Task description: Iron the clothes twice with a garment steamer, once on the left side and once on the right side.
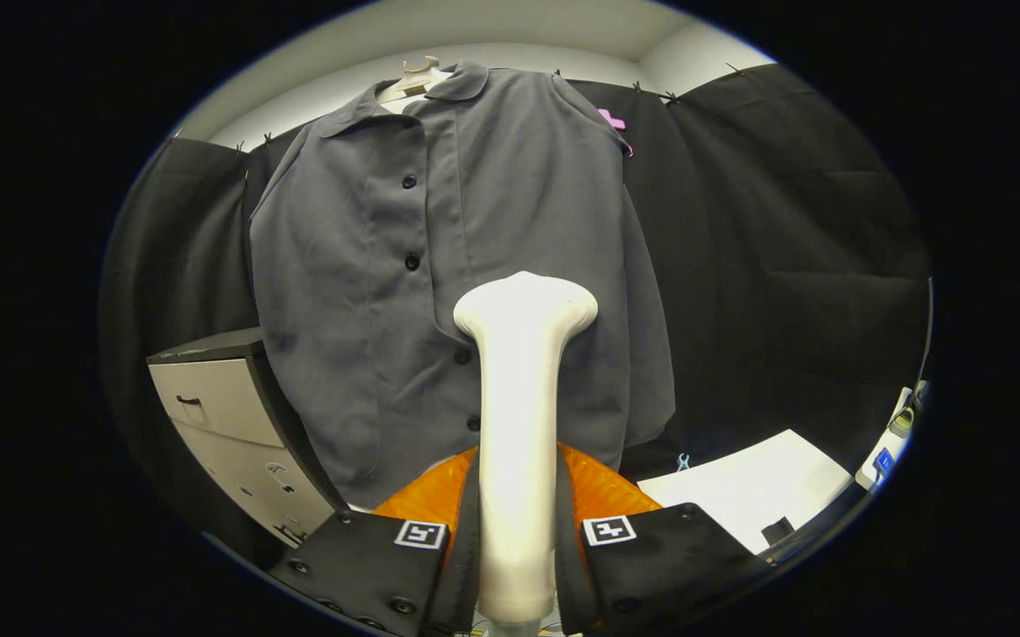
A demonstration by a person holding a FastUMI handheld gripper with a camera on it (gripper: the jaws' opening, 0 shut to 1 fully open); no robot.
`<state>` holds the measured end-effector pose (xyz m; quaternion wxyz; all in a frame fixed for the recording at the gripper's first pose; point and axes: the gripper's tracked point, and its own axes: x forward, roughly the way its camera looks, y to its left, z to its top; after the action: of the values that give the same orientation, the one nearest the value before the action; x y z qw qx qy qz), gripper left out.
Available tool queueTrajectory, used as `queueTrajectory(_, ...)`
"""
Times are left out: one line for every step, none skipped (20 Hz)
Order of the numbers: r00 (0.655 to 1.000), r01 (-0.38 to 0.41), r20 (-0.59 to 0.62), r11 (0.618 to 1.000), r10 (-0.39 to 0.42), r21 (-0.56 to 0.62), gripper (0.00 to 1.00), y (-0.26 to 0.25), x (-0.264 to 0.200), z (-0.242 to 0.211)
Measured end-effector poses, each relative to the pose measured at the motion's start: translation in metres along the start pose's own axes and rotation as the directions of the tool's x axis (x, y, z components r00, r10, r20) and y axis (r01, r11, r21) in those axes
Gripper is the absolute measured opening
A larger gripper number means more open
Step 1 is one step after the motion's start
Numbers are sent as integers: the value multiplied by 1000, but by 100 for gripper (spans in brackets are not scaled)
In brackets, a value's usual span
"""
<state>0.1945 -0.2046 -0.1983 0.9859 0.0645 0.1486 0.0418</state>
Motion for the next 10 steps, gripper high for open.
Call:
queueTrajectory(1000, 0, 9, 1000, 0, 4, 42, 2, -3, 4)
queueTrajectory(1000, -1, 24, 1000, 1, 7, 42, 3, -6, 11)
queueTrajectory(999, 1, 37, 1000, -1, 4, 42, 5, -9, 18)
queueTrajectory(999, 3, 46, 1000, -3, 1, 42, 5, -14, 26)
queueTrajectory(998, 5, 59, 1000, -5, 5, 42, 6, -18, 35)
queueTrajectory(997, 6, 75, 1000, -7, 9, 42, 8, -23, 46)
queueTrajectory(996, 7, 91, 1000, -8, 12, 42, 11, -29, 58)
queueTrajectory(994, 7, 108, 1000, -8, 10, 42, 13, -36, 69)
queueTrajectory(992, 8, 125, 1000, -8, 5, 42, 17, -42, 80)
queueTrajectory(990, 5, 142, 1000, -5, -2, 42, 21, -51, 90)
